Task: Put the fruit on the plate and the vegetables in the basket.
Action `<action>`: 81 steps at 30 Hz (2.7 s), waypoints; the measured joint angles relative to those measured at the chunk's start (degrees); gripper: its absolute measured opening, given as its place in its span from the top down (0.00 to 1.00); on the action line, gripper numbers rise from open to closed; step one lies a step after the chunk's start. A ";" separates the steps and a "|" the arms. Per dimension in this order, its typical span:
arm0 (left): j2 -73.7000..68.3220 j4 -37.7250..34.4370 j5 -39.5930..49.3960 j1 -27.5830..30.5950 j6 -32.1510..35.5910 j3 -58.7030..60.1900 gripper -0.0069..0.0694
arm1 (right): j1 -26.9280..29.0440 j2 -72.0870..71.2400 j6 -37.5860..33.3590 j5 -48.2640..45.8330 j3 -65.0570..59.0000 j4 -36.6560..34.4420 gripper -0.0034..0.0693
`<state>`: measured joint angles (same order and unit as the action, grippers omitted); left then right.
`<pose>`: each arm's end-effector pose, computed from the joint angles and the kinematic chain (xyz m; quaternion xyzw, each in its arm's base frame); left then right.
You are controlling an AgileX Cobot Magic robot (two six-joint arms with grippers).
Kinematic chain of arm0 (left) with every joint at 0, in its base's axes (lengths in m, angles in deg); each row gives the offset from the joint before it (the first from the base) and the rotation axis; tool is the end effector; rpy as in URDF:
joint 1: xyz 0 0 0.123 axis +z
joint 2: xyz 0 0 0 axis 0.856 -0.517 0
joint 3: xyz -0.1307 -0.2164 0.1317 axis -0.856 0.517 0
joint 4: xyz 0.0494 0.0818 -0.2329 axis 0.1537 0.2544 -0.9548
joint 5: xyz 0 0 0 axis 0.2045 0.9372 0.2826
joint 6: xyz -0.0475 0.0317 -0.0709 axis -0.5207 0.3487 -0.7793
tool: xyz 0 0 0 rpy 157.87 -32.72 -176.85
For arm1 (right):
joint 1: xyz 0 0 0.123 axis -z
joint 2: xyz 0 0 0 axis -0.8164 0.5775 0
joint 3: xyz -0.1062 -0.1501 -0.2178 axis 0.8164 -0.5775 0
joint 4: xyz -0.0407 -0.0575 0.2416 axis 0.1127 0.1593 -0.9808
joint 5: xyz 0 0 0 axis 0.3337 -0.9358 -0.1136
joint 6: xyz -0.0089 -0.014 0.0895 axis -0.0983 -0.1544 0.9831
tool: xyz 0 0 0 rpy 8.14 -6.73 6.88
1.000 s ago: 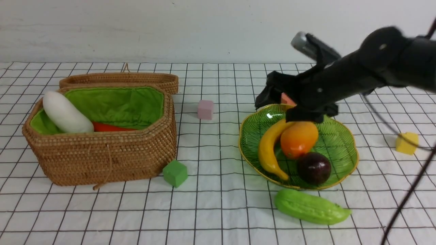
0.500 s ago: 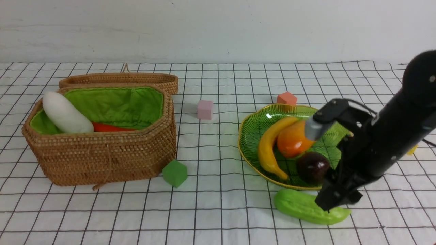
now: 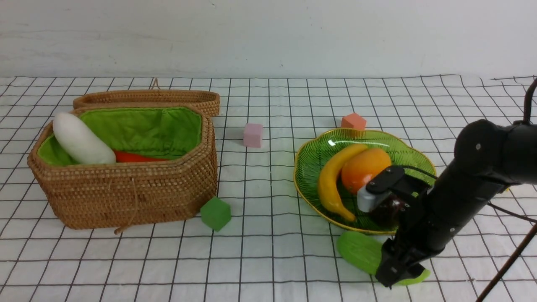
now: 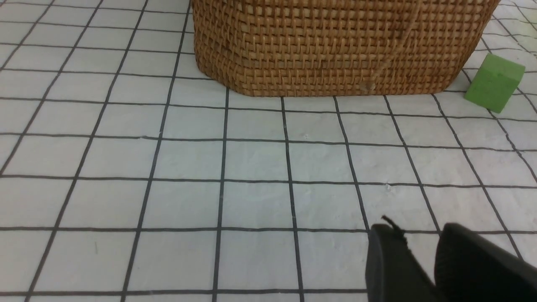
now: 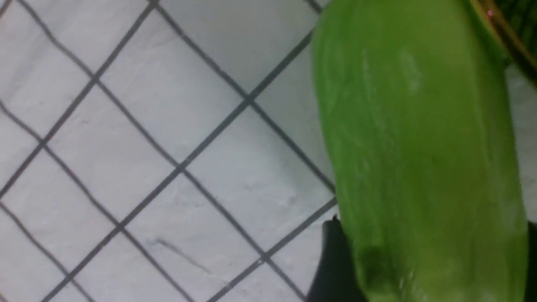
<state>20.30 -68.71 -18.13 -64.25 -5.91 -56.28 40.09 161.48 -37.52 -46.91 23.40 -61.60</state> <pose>0.0518 -0.0029 0.1678 -0.0143 0.8146 -0.0509 0.5776 0.3133 0.1124 0.1701 -0.3941 0.9014 0.1518 0.0953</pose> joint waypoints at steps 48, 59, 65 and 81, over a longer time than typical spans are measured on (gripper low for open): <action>0.00 0.00 0.00 0.00 0.00 0.00 0.64 | -19.97 10.58 10.15 -5.88 63.57 -13.45 0.17; 0.00 0.00 0.00 0.00 0.00 0.00 0.64 | -7.48 -17.96 45.84 -24.57 58.77 16.48 0.93; 0.00 0.00 0.00 0.00 0.00 0.00 0.63 | -7.35 -25.24 53.79 -24.63 51.24 21.82 0.96; 0.00 0.00 0.00 0.00 0.00 0.00 0.62 | -1.07 -36.44 47.00 -23.02 39.39 24.78 0.96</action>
<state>20.30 -68.71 -18.13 -64.25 -5.91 -56.28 39.02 125.04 9.49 -69.92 62.79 -36.82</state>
